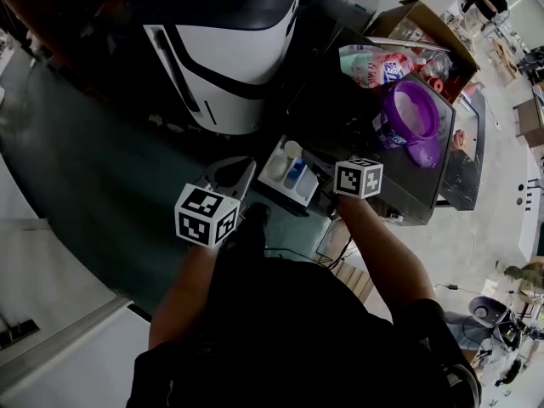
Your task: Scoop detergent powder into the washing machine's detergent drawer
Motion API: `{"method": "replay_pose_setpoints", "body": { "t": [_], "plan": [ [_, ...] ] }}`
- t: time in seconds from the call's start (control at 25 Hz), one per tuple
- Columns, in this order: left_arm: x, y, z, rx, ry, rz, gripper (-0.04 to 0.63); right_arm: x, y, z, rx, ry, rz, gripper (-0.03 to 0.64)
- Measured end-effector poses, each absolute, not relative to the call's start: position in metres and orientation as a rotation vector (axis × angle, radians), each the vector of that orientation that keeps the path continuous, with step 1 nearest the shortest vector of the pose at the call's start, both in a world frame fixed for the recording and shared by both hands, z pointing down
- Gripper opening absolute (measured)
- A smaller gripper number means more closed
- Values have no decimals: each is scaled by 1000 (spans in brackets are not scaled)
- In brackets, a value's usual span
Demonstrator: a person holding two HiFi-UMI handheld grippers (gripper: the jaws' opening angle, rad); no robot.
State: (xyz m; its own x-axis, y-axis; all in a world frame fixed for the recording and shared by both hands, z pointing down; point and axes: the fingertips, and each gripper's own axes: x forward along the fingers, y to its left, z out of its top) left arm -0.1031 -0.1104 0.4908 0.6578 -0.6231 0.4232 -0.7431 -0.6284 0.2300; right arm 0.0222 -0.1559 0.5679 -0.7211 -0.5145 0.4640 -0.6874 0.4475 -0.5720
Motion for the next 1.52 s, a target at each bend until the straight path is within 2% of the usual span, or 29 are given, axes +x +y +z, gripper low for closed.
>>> {"method": "replay_pose_setpoints", "body": {
  "t": [1.52],
  "plan": [
    [-95,-114,506,2451,-1053,450,8,-1,-150,583,819,-2342,376,20]
  ]
}}
